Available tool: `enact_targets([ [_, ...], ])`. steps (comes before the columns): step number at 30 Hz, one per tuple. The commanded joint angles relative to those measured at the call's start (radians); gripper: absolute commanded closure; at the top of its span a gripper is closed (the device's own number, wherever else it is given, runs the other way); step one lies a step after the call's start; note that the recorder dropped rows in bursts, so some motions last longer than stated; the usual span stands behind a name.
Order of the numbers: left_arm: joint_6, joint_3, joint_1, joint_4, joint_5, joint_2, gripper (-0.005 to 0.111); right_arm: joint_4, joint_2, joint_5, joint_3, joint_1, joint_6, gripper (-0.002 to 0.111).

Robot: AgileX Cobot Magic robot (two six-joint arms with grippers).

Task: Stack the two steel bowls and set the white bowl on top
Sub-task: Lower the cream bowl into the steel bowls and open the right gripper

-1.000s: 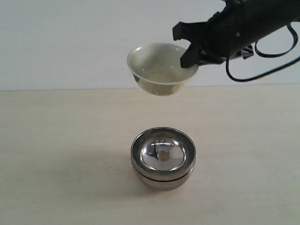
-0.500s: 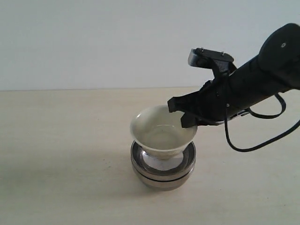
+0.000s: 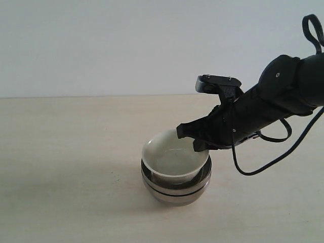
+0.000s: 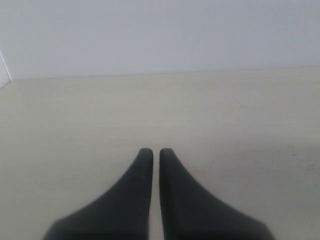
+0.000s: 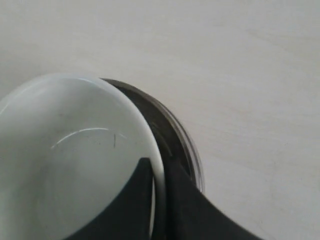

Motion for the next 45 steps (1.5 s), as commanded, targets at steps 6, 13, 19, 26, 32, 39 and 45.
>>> enact_targets([
  [6,-0.011,0.003,0.003,0.0,-0.001,-0.003,0.103,0.004,-0.004,-0.011,0.0,0.0,-0.007,0.108],
  [13,-0.011,0.003,0.003,0.0,-0.001,-0.003,0.103,0.004,0.026,-0.026,0.0,0.0,-0.007,0.108],
  [19,-0.011,0.003,0.003,0.0,-0.001,-0.003,0.103,0.004,0.026,-0.026,0.0,0.0,-0.007,0.108],
  [26,-0.011,0.003,0.003,0.0,-0.001,-0.003,0.103,0.004,0.026,-0.039,0.0,0.0,-0.007,0.108],
  [32,-0.011,0.003,0.003,0.0,-0.001,-0.003,0.103,0.004,0.026,-0.039,0.0,0.0,-0.007,0.108],
  [39,-0.011,0.003,0.003,0.0,-0.001,-0.003,0.103,0.004,0.026,-0.041,0.0,0.0,-0.009,0.096],
  [45,-0.011,0.003,0.003,0.0,-0.001,-0.003,0.103,0.004,0.026,-0.048,0.0,0.0,0.005,0.059],
])
